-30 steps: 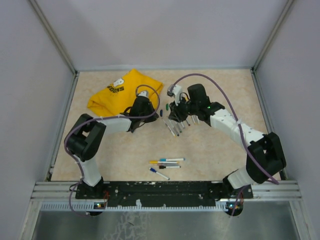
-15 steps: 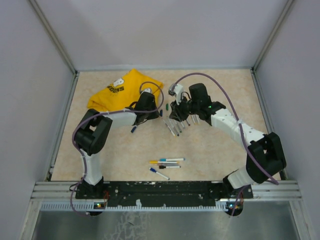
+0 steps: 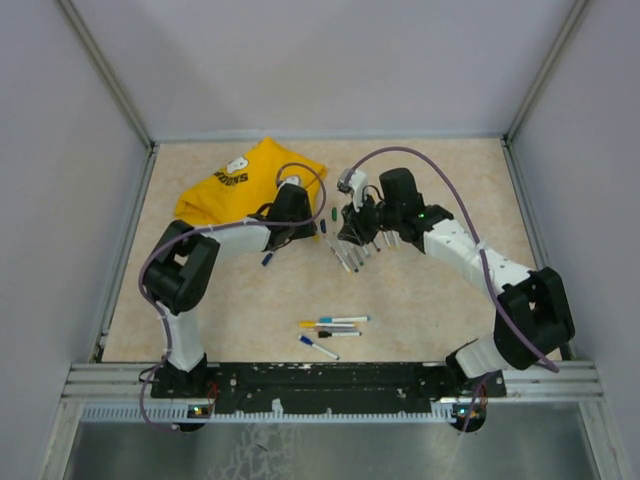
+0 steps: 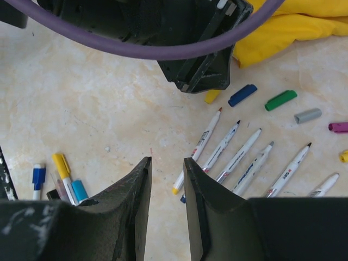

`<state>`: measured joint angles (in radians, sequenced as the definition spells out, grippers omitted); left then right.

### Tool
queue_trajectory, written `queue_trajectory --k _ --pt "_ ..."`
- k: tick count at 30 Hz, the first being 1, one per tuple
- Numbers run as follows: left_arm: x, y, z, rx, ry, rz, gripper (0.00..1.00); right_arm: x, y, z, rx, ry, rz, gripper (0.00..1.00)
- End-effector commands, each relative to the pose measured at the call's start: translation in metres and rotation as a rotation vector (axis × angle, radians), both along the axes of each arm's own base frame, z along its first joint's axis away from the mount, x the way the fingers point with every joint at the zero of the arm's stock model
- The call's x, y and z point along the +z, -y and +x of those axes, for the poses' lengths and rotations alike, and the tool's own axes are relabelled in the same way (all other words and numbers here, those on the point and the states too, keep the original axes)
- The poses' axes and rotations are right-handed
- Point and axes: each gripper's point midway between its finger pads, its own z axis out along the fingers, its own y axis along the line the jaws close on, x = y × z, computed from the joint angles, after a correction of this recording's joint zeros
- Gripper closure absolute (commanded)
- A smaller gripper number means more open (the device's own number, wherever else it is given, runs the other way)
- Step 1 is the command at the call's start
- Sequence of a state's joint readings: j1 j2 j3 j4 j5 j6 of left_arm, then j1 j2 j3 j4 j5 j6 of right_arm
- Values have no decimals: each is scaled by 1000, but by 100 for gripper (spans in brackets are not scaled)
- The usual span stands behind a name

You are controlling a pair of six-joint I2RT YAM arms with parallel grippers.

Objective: Open the pen caps
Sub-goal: Place the pen cap at the center of the board.

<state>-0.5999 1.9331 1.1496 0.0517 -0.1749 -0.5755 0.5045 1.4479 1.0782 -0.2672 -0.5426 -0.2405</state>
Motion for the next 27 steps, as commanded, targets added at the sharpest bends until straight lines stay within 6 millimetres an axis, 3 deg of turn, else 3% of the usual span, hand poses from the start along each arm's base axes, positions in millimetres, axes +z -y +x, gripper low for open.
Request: queue_trajectory --k 1,8,13,15,19,22,24,27 --pt "39 -5 -7 -17 72 -16 59 28 -3 -5 47 78 71 70" --pt "96 -16 -33 -136 247 -49 61 42 -9 -28 184 127 124 70" --pt "122 -53 -68 -159 410 -14 59 56 -10 -42 254 198 170 70" --pt "131 -70 -79 -128 483 -11 51 64 -10 -47 273 244 193 70" --pt "141 -95 -100 -84 612 -36 20 71 -11 -61 354 347 235 69" --pt "142 -101 -112 -99 683 -53 8 65 -14 -84 500 400 258 61" --pt "137 -104 -115 -102 688 -45 3 55 -13 -93 570 398 227 55" --pt "127 -109 -113 -81 661 -17 1 34 -12 -101 619 344 144 53"
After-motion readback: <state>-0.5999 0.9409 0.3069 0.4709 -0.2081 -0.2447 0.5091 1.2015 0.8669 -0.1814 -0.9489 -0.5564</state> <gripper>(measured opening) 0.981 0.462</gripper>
